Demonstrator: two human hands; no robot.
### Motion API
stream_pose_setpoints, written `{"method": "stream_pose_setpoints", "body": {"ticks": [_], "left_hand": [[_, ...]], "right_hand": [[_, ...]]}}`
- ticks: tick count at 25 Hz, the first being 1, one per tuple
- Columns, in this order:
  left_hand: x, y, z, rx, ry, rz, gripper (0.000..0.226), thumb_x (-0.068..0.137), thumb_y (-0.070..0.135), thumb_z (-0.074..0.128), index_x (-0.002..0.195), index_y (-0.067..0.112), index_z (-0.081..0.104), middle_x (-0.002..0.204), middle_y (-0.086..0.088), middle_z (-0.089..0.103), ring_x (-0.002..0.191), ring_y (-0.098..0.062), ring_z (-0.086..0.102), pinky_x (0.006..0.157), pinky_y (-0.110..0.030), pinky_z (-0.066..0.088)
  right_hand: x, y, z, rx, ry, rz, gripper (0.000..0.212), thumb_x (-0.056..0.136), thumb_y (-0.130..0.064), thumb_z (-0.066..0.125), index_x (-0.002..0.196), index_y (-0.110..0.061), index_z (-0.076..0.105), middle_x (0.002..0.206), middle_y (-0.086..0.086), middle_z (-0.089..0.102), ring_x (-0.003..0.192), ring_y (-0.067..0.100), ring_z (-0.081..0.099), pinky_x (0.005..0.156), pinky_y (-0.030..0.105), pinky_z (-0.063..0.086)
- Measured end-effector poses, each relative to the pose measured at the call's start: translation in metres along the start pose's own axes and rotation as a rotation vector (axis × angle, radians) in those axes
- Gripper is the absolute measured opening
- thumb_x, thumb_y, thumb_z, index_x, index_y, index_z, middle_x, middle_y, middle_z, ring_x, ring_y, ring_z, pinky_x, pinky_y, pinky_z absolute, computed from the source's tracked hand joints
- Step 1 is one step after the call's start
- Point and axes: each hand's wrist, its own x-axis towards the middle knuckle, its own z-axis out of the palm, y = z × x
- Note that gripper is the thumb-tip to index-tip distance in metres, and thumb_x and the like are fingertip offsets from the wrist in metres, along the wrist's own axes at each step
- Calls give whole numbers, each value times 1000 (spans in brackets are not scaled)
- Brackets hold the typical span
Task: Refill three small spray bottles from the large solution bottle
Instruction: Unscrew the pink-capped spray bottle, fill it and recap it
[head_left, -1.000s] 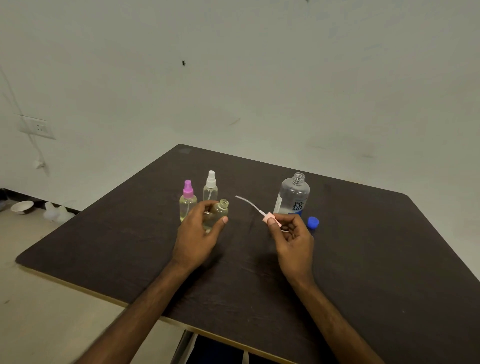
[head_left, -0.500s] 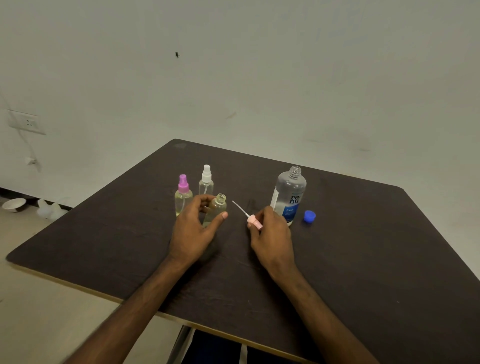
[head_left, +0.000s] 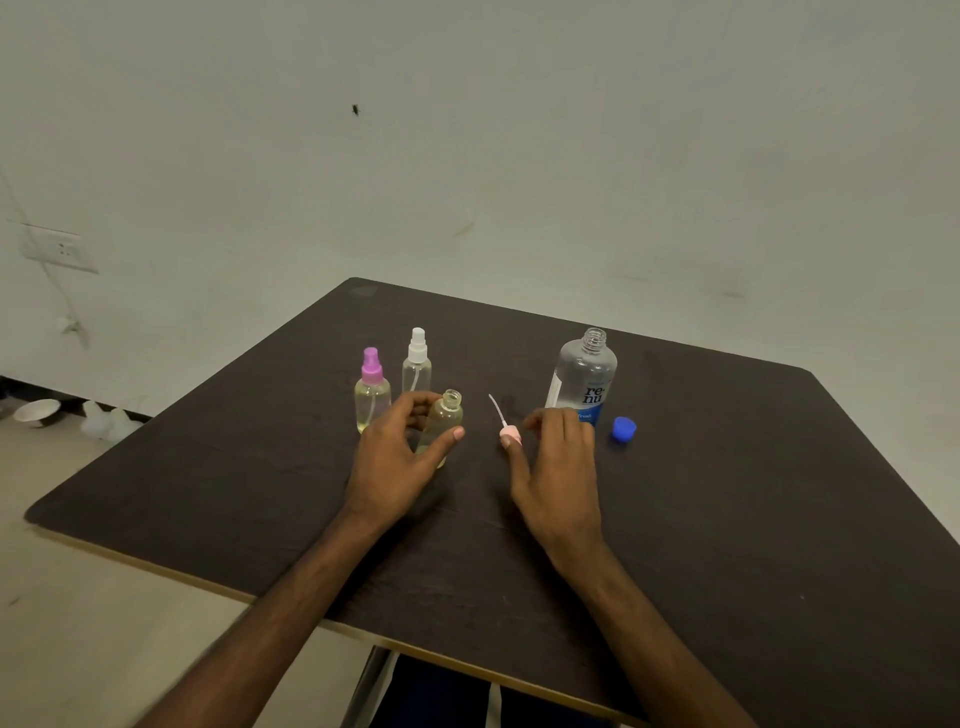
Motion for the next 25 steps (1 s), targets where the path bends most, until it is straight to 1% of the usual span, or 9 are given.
{"method": "stream_pose_setpoints", "body": {"ticks": [3,6,7,9,12,15,18,21,25], "left_hand": [[0,1,0,-10,-25,-2,45,81,28,80,121,22,61,104,22,64,97,8,63,79,-8,52],[0,1,2,-36,-52,-15,47,82,27,80,123,21,60,107,20,66,99,7,64,82,-11,54],[0,0,2,-49,-57,-18,48,82,27,80,124,20,60,109,17,67,99,4,66,84,-15,55],[0,-1,3,-75,-71,-22,48,81,27,81,124,22,60,112,15,69,101,1,67,86,-18,56],[-1,-2,3,-99,-110,-37,50,82,28,80,127,21,59,116,13,69,106,1,66,89,-16,55],[-1,-3,4,-105,-143,-46,55,82,26,80,132,18,57,120,10,68,110,2,65,92,-14,52],[-1,-5,4,-105,-155,-35,55,81,26,81,130,19,57,119,9,69,111,0,65,95,-20,54],[-1,-5,5,-76,-160,-20,55,81,30,81,129,21,57,118,10,70,111,-1,66,94,-23,56],[-2,-1,4,-63,-103,21,54,78,38,80,126,22,60,112,11,71,101,-3,68,86,-26,58]], "right_hand": [[2,8,-12,150,280,13,28,89,-30,70,106,-15,54,105,-2,51,96,12,47,78,25,46],[19,23,-19,345,428,236,49,85,-34,74,121,-14,48,122,1,47,110,13,46,87,18,43],[26,30,-17,406,403,292,59,83,-35,76,129,-14,44,130,0,45,117,13,45,92,18,42],[38,40,-13,527,242,332,77,82,-32,78,142,-18,33,142,-4,41,125,6,44,98,11,38],[46,56,-5,596,35,273,85,83,-28,77,149,-21,24,143,-7,46,121,0,52,93,6,42],[46,57,-6,608,17,290,83,79,-36,77,146,-23,31,137,-11,52,116,-4,55,90,5,46],[41,51,-15,656,106,287,82,74,-43,76,143,-27,36,129,-19,55,109,-15,55,88,6,47],[36,47,-27,628,143,182,79,77,-36,78,144,-25,37,134,-14,55,116,-6,56,91,11,49],[32,45,-30,427,55,-44,83,77,-39,80,147,-23,38,139,-10,49,123,5,52,96,16,47]]}}
